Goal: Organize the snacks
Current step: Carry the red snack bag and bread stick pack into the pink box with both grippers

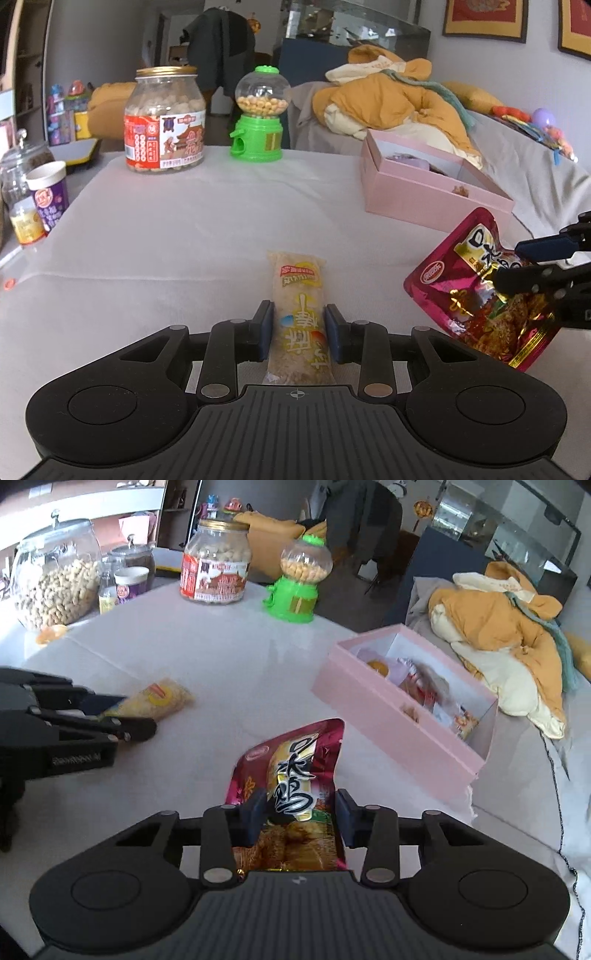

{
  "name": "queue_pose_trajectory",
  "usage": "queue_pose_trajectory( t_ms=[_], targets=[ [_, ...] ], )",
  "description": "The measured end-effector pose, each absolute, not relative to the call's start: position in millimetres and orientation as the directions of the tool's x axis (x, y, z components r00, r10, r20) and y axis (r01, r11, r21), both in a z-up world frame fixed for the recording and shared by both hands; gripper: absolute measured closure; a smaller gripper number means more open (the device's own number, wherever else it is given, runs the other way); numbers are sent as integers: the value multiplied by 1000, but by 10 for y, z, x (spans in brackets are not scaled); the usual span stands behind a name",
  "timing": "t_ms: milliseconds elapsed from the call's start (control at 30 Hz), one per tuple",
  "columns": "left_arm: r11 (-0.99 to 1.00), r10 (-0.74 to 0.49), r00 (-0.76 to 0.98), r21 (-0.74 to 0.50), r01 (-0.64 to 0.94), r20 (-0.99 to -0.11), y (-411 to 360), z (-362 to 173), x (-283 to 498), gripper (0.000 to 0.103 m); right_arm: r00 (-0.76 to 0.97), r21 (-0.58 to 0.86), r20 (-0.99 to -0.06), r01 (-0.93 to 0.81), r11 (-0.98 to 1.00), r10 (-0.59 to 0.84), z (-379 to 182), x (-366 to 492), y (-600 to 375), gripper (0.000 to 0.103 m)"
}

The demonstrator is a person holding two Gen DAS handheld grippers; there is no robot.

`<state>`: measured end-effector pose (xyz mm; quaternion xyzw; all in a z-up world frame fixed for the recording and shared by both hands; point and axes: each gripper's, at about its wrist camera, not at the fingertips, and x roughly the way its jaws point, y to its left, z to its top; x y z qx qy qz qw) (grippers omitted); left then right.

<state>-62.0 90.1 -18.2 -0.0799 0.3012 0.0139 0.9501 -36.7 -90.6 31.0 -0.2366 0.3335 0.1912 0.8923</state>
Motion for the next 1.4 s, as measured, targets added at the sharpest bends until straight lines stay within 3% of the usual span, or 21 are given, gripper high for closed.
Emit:
queue_pose_trajectory(
  t_ms=[200, 500, 733, 767, 833, 1100, 1233, 1400],
  targets=[
    [980, -44, 822, -185, -75, -568, 949, -182, -621, 68, 682, -245, -700, -506, 827, 209, 398, -381, -960, 69],
    [977, -52, 823, -200, -76, -566, 962, -183, -624, 68, 585, -46, -711, -593, 804, 390, 548, -452, -847, 69],
    [973, -61, 824, -217, -77, -563, 978, -187, -628, 68, 545, -24, -780, -518, 855, 308, 98, -31, -688, 69],
    [973, -59, 824, -215, -77, -564, 974, -187, -627, 68, 540, 1, -778, -510, 860, 322, 105, 17, -720, 70],
    [974, -58, 824, -214, -78, -564, 977, -188, -631, 68, 537, 39, -770, -499, 865, 345, 155, 73, -792, 82],
    [977, -78, 814, -208, -54, -575, 969, -164, -627, 70, 540, 138, -723, -498, 856, 431, 502, -98, -1252, 83],
    [946, -200, 836, -321, 30, -511, 917, 22, -581, 70, 596, 140, -689, -449, 882, 413, 614, -200, -1661, 83],
    [948, -286, 865, -256, 191, -413, 464, 691, -3, 70, 699, 90, -641, -342, 935, 317, 676, -259, -2155, 83]
  ],
)
